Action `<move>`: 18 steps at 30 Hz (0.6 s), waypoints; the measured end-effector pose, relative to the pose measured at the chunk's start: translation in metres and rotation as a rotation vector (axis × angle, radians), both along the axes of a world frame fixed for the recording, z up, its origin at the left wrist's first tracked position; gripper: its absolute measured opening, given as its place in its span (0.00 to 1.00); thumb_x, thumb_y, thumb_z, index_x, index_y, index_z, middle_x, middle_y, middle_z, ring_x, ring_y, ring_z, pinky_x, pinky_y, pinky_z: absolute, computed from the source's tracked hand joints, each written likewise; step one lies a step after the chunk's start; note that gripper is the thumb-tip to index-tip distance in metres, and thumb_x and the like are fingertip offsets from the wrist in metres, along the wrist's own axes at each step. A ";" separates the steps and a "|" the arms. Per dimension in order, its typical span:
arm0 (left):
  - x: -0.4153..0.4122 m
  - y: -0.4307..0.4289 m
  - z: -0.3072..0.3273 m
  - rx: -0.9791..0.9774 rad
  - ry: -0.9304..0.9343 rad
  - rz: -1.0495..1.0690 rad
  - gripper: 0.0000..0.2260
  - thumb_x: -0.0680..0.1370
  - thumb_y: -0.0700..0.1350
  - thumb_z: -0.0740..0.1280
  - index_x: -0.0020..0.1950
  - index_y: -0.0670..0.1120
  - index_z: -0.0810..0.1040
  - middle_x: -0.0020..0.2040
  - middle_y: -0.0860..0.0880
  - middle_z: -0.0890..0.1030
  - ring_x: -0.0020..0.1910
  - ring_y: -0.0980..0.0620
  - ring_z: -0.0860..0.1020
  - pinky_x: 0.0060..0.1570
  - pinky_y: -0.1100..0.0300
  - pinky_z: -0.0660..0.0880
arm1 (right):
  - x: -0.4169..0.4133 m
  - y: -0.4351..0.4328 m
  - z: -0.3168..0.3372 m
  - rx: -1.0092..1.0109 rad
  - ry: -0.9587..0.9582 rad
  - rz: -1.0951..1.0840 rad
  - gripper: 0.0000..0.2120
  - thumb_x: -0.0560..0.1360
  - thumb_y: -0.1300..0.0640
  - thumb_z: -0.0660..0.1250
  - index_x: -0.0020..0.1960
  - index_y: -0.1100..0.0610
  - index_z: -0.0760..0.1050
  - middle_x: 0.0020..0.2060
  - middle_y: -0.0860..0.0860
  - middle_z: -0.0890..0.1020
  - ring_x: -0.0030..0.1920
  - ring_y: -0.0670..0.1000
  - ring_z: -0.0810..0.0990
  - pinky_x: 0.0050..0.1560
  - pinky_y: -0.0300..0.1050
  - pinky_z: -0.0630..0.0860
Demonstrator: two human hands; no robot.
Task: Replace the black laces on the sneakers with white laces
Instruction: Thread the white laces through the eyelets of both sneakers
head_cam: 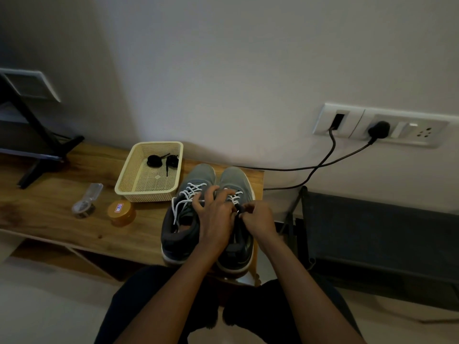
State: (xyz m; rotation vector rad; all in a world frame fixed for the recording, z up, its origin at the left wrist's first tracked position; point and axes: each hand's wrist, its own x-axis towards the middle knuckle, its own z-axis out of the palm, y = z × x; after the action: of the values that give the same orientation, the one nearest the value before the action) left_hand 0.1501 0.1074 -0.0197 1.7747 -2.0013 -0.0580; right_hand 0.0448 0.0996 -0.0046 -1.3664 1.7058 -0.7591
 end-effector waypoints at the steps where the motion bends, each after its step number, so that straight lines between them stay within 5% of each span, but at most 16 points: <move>1: 0.000 -0.001 -0.003 -0.028 0.015 -0.013 0.05 0.74 0.43 0.68 0.47 0.48 0.83 0.64 0.55 0.75 0.69 0.50 0.61 0.64 0.48 0.47 | 0.000 0.000 0.000 -0.020 0.031 0.022 0.07 0.73 0.69 0.63 0.46 0.63 0.80 0.41 0.57 0.80 0.44 0.54 0.78 0.45 0.46 0.76; 5: 0.000 -0.005 -0.014 -0.163 0.117 -0.061 0.05 0.69 0.39 0.73 0.41 0.48 0.82 0.53 0.53 0.81 0.61 0.52 0.65 0.61 0.50 0.50 | -0.001 -0.001 0.000 -0.045 0.080 0.061 0.07 0.72 0.68 0.63 0.47 0.65 0.79 0.43 0.60 0.81 0.45 0.56 0.79 0.45 0.49 0.77; 10: -0.002 -0.007 -0.015 -0.315 0.237 -0.077 0.07 0.66 0.39 0.68 0.41 0.47 0.82 0.47 0.50 0.82 0.56 0.53 0.69 0.60 0.53 0.52 | 0.000 0.000 0.002 -0.039 0.109 0.109 0.06 0.73 0.69 0.63 0.47 0.65 0.77 0.39 0.54 0.76 0.39 0.49 0.73 0.36 0.39 0.70; 14: -0.005 -0.007 -0.010 -0.287 0.242 -0.060 0.11 0.68 0.35 0.69 0.48 0.47 0.79 0.50 0.47 0.82 0.57 0.52 0.69 0.60 0.40 0.54 | 0.000 0.000 0.002 -0.042 0.110 0.125 0.07 0.72 0.69 0.63 0.48 0.66 0.77 0.38 0.55 0.76 0.38 0.49 0.73 0.33 0.35 0.68; 18: -0.006 -0.005 -0.011 -0.290 0.314 -0.112 0.08 0.65 0.38 0.69 0.42 0.48 0.81 0.47 0.50 0.83 0.59 0.54 0.68 0.60 0.53 0.50 | 0.002 0.000 0.002 -0.018 0.071 0.098 0.08 0.72 0.69 0.63 0.49 0.64 0.77 0.42 0.57 0.78 0.43 0.52 0.75 0.44 0.46 0.75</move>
State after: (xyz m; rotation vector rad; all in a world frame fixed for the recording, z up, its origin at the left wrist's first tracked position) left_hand 0.1444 0.1022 -0.0308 1.3788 -1.7790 -0.0723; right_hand 0.0472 0.0999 -0.0028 -1.4938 1.6767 -0.6789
